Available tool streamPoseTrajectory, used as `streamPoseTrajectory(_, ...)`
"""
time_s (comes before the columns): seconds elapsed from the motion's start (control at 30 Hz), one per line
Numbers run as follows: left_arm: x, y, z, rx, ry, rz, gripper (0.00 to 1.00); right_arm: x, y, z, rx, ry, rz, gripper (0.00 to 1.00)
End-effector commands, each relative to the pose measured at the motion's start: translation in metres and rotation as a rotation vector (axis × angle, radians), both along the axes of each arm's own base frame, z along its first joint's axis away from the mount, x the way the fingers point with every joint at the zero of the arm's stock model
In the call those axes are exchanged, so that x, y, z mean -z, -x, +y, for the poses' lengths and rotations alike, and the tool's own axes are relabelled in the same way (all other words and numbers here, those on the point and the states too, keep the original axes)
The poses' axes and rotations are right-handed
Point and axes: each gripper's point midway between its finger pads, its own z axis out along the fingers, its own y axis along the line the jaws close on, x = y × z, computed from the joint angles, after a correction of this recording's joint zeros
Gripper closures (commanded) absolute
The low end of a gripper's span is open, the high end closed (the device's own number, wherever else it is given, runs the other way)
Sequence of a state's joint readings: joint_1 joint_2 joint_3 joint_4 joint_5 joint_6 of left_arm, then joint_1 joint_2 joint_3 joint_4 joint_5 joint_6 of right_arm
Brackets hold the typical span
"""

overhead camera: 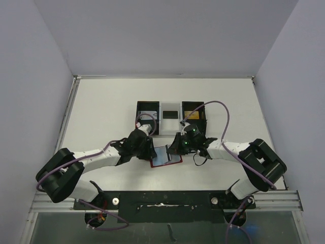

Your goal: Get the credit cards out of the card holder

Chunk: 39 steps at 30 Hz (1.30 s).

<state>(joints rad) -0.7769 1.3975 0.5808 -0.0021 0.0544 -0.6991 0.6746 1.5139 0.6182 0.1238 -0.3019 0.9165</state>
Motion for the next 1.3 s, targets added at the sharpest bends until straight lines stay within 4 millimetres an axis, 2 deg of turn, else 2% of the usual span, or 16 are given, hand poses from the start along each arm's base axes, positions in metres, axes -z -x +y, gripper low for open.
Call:
streamPoseTrajectory(0.0, -0.009, -0.006, -0.013, 0.018, 0.06, -0.022, 0.73, -0.021, -0.007, 0.019, -0.015, -0.065, -0.059, 1.0)
streamPoseTrajectory(0.07, -0.008, -0.007, -0.012, 0.012, 0.056, -0.022, 0.75, -0.023, -0.008, 0.017, 0.001, -0.055, -0.067, 1.0)
streamPoseTrajectory(0.23, -0.006, -0.009, -0.004, -0.018, 0.024, -0.021, 0.87, -0.034, -0.012, 0.009, 0.032, -0.026, -0.113, 1.0)
streamPoseTrajectory(0.37, -0.006, -0.014, 0.003, -0.038, -0.002, -0.033, 0.9, -0.035, -0.019, -0.008, 0.065, 0.077, -0.14, 1.0)
streamPoseTrajectory(0.5, -0.008, -0.016, 0.005, -0.04, -0.007, -0.036, 0.91, -0.045, -0.02, -0.006, 0.046, 0.054, -0.162, 1.0)
streamPoseTrajectory(0.63, -0.009, -0.014, 0.001, -0.022, 0.021, -0.03, 0.85, -0.048, -0.017, 0.002, 0.018, 0.018, -0.164, 1.0)
streamPoseTrajectory(0.7, -0.009, -0.015, -0.001, -0.019, 0.025, -0.028, 0.75, -0.042, -0.015, 0.006, 0.007, 0.001, -0.146, 1.0)
streamPoseTrajectory(0.8, -0.012, -0.016, -0.001, -0.023, 0.025, -0.031, 0.66, -0.031, -0.013, 0.011, -0.005, -0.012, -0.115, 1.0)
streamPoseTrajectory(1.0, -0.02, -0.018, 0.004, -0.036, 0.022, -0.052, 0.64, -0.008, -0.009, 0.006, 0.015, 0.036, -0.058, 1.0)
streamPoseTrajectory(1.27, -0.041, -0.026, 0.016, -0.07, 0.056, -0.119, 0.57, -0.037, -0.015, 0.012, 0.0, -0.049, -0.151, 1.0)
